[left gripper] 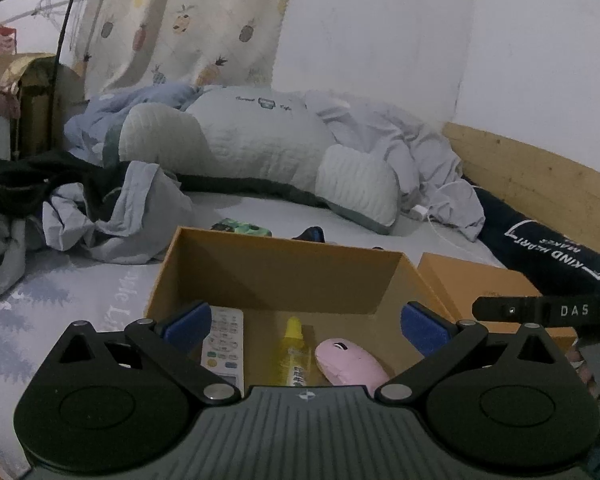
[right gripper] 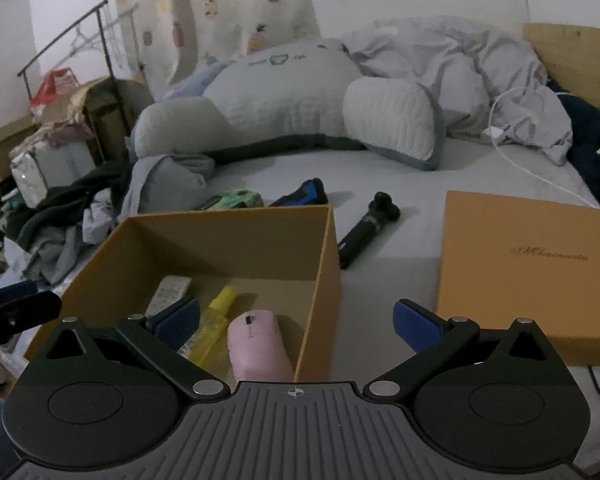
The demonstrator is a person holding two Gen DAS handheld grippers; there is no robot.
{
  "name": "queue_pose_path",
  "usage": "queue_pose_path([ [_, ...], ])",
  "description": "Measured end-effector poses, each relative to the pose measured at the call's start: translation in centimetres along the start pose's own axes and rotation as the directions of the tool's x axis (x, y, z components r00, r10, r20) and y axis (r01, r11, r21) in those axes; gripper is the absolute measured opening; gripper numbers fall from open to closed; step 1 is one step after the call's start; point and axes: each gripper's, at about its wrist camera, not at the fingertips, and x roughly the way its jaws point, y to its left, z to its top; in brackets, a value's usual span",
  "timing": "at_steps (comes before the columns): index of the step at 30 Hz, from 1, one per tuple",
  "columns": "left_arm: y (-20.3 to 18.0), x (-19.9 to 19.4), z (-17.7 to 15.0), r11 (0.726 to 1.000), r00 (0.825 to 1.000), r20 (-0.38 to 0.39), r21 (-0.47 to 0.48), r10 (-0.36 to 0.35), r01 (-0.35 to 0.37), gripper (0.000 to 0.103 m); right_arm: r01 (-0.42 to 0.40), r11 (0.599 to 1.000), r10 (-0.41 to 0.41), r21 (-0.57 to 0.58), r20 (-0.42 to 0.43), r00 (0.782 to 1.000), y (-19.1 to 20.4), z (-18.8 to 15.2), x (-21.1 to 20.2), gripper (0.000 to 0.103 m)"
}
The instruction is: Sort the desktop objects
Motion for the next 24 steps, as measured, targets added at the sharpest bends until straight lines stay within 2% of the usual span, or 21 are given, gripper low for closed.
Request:
queue_pose_path([
  [4, 0.3, 0.0, -0.1, 0.999, 1.0, -0.017, -0.039, -0.023, 0.022, 0.103, -0.034, 0.999, 0.034, 0.009, 0.015, 0.999, -0.2, 0.2, 0.0, 0.103],
  [8, 0.7, -0.1, 0.1, 0.993, 0.996, -0.034, -0.093, -0.077, 0.074, 0.103, -0.069, 0.996, 0.068, 0.056, 0.018, 0.998, -0.7, 0.4, -0.1, 0.103],
  [11, 0.8, -0.5, 0.7, 0.984, 0.991, -0.015, -0.125, -0.13, 0.127, 0.103, -0.087, 0.991, 0.086, 0.102, 0.014, 0.996, -1.2, 0.8, 0.0, 0.103],
  [18, 0.0, -0.3, 2.2, 0.983, 0.987, 0.015, -0.087, -0.16, 0.16, 0.103, -0.09, 0.986, 0.081, 0.137, 0.068, 0.994, -1.6, 2.4, -0.7, 0.103],
  [20, -0.1, 0.2, 3.2, 0.982, 0.986, 0.012, -0.082, -0.167, 0.168, 0.103, -0.133, 0.976, 0.123, 0.17, 0.067, 0.99, -2.3, 3.4, -0.8, 0.103],
  [22, -0.5, 0.7, 4.6, 0.982, 0.983, 0.019, -0.06, -0.181, 0.181, 0.103, -0.193, 0.956, 0.174, 0.223, 0.103, 0.979, -3.3, 4.3, -1.1, 0.103],
  [24, -0.8, 1.2, 5.9, 0.979, 0.98, 0.025, -0.04, -0.198, 0.199, 0.103, -0.204, 0.941, 0.18, 0.272, 0.113, 0.977, -4.3, 5.7, -1.3, 0.103],
])
